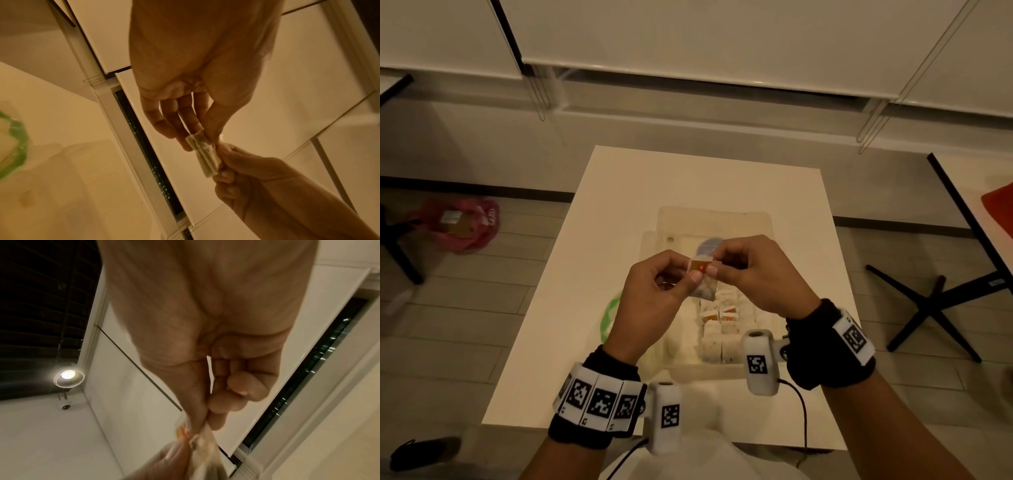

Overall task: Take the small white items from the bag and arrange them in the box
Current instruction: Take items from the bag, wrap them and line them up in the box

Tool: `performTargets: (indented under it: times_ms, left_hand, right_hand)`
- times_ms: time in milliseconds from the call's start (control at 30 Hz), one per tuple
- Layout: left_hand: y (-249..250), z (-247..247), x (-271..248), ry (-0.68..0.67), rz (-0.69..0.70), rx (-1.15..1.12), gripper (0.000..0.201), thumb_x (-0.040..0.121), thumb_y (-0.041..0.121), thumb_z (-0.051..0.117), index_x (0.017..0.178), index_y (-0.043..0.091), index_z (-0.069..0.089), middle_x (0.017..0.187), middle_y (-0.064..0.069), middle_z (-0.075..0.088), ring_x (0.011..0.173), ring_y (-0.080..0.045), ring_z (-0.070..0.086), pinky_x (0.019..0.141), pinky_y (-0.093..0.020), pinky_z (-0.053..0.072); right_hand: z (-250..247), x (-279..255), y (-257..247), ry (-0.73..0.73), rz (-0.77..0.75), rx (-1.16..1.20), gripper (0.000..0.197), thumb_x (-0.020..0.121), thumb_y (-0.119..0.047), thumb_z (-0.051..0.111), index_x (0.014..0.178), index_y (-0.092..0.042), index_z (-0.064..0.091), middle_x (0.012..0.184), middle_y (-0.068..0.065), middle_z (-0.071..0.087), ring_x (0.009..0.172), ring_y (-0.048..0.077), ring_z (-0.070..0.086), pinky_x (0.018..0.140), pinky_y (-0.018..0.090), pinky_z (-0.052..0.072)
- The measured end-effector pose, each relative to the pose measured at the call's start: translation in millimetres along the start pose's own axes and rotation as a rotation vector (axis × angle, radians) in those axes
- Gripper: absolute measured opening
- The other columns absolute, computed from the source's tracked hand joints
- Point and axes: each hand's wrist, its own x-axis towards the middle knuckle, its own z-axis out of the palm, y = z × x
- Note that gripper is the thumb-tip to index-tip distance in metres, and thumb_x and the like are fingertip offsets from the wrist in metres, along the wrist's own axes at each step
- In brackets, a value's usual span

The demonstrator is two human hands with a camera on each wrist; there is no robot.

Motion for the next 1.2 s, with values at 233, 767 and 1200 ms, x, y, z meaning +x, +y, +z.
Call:
performTargets:
  times_ms: [233,767,1200]
  left_hand:
    - [5.0,-4.6,4.7,0.017,0.063,0.08,0.005,0.091,0.011,0.071,0.09,0.016,0.073,0.076,0.001,0.076,0.077,-0.017,0.073,0.079,-0.059,0.054]
    - [-116.7,-105.1,-64.4,-0.417,-0.552,0.517,0.029,0.094,0.034,0.068,0.075,0.012,0.069,0.058,-0.001,0.065,0.052,-0.004,0.054,0.056,-0.021,0.045]
    - [-181.6,-116.8,-101.2,-0.004,-0.707,0.524,0.036,0.096,0.033,0.065,0.072,0.007,0.059,0.062,-0.003,0.059,0.061,-0.018,0.055,0.061,-0.032,0.042]
  right_hand:
    - [-7.2,10.4,-17.8,-0.02,-0.045,-0.207,0.009,0.085,-0.026,0.076,0.089,-0.018,0.075,0.077,-0.01,0.067,0.061,-0.003,0.054,0.06,0.011,0.037]
    - [51.7,-1.3,118.9,-0.329,0.311,-0.382,0.014,0.08,-0.018,0.081,0.091,-0.009,0.077,0.083,-0.004,0.065,0.079,0.011,0.057,0.068,0.018,0.037]
    - [92.2,-1.9,156.3,-0.514,0.424,-0.622,0.016,0.083,-0.014,0.072,0.097,-0.017,0.079,0.104,0.003,0.074,0.092,0.02,0.067,0.078,0.025,0.05]
